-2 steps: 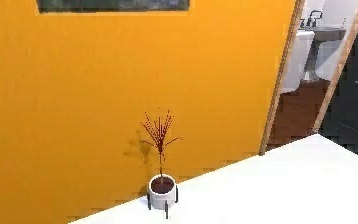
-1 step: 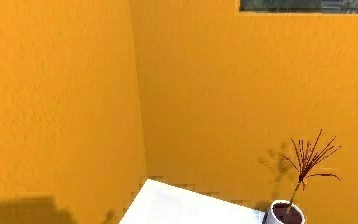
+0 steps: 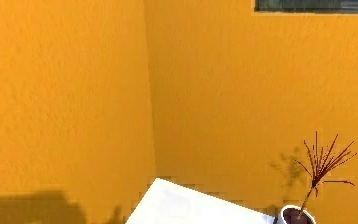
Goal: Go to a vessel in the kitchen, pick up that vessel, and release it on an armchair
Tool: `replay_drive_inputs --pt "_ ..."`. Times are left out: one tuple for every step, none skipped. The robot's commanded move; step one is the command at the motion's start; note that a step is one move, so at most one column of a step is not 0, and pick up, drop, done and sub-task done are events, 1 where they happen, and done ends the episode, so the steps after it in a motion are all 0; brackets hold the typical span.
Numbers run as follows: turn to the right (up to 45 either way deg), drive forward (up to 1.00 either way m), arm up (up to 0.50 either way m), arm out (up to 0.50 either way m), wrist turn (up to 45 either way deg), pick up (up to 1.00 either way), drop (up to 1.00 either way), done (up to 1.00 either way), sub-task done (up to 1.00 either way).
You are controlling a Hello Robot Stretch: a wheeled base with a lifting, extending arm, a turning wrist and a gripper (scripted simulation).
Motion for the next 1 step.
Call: replay_drive_inputs --pt "0.0 0.05 0.0 0.0 0.0 0.0 0.0 0.0 0.0"
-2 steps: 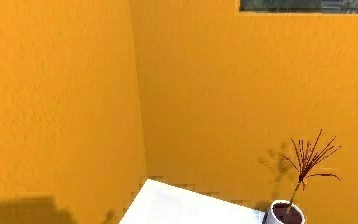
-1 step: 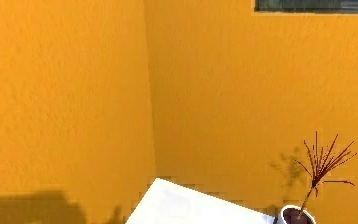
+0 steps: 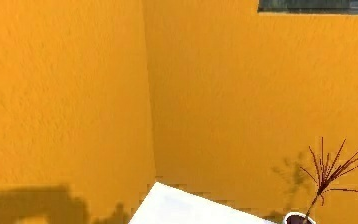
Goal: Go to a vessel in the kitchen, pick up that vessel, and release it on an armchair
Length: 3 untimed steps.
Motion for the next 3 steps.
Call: replay_drive_inputs --pt "45.0 0.0 0.0 0.0 0.0 0.0 0.0 0.0 0.0" --pt "9.0 0.0 0.0 0.0 0.0 0.0 0.0 0.0 0.0" --pt "0.0 0.5 0.0 0.0 0.0 0.0 0.0 0.0 0.0"
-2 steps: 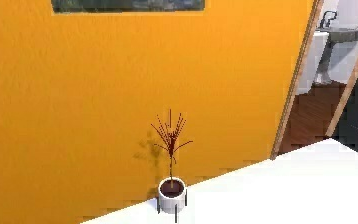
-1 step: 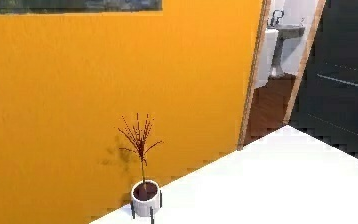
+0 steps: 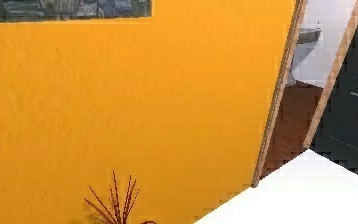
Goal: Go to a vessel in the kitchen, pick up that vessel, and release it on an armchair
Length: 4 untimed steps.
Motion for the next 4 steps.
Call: replay_drive_inputs --pt "42.0 0.0 0.0 0.0 0.0 0.0 0.0 0.0 0.0" --pt "0.0 1.0 0.0 0.0 0.0 0.0 0.0 0.0 0.0" --pt "6.0 0.0 0.0 0.0 0.0 0.0 0.0 0.0 0.0" --pt "0.0 0.55 0.0 0.0 0.0 0.0 0.0 0.0 0.0"
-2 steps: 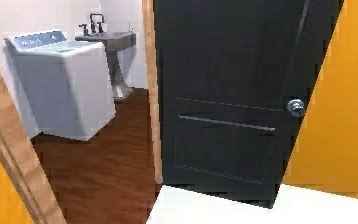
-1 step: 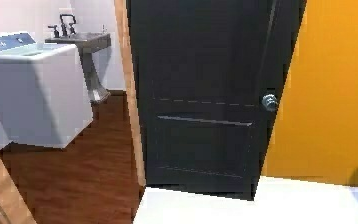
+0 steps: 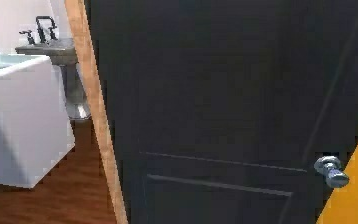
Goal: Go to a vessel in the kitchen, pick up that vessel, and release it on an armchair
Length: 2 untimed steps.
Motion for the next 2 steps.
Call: replay_drive_inputs --pt "-30.0 0.0 0.0 0.0 0.0 0.0 0.0 0.0 0.0" --pt "0.0 0.4 0.0 0.0 0.0 0.0 0.0 0.0 0.0"
